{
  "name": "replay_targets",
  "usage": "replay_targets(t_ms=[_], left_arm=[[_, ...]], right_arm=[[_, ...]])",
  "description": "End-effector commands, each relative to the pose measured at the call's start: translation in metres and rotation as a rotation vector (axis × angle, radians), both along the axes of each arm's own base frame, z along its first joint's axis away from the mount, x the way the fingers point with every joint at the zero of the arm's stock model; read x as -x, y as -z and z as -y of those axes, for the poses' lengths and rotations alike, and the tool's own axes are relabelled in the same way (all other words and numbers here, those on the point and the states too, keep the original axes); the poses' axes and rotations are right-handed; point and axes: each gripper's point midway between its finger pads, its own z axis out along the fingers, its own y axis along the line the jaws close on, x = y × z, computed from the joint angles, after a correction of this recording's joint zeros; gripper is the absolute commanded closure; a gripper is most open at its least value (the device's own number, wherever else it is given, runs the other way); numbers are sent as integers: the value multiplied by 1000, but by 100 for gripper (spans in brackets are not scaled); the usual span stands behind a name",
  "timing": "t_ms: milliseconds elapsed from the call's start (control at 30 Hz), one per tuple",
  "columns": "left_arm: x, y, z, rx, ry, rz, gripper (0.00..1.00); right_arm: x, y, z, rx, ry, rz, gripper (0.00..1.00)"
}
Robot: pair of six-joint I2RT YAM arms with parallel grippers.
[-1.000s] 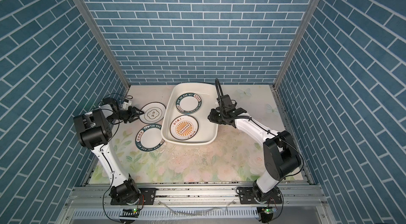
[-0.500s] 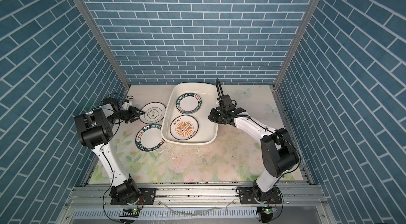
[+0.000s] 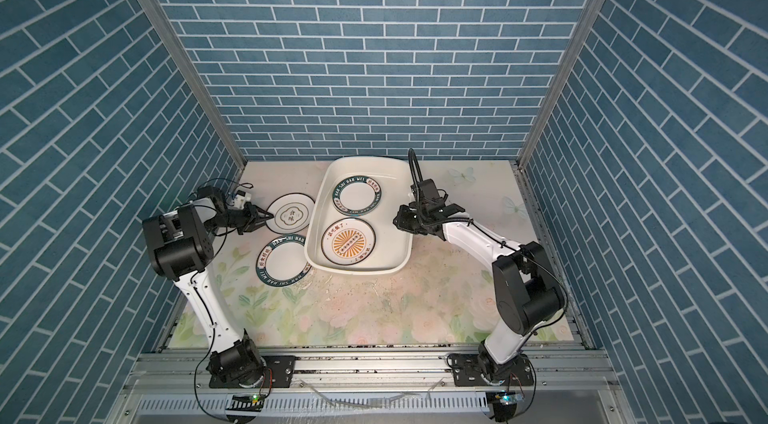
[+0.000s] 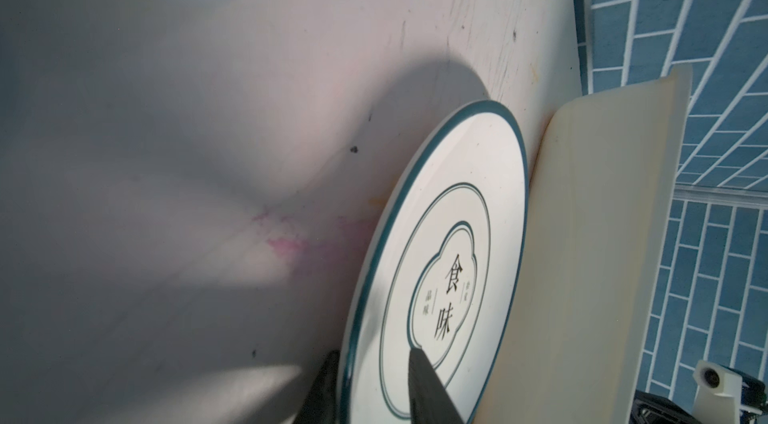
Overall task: Place the plates into the plastic bin on the countertop
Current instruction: 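Close the left gripper on the white plate's rim and tilt it up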
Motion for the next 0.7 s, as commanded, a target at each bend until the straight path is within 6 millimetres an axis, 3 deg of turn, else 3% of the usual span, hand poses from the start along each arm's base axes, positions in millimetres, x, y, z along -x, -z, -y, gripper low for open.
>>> replay_targets(t_ms=[0, 133, 233, 667], left_arm=[[13, 24, 4, 5, 7, -81, 71], [12, 23, 1, 5, 4, -77, 74], [11, 21, -1, 7, -1, -72, 82], [7, 7, -11, 11, -29, -41, 94]], right_arm=[[-2, 5, -1, -15, 16, -25, 76], [-2, 6, -2, -18, 14, -31, 77], [-3, 6, -1, -18, 15, -29, 77], [-4, 6, -3, -27, 13, -29, 78]])
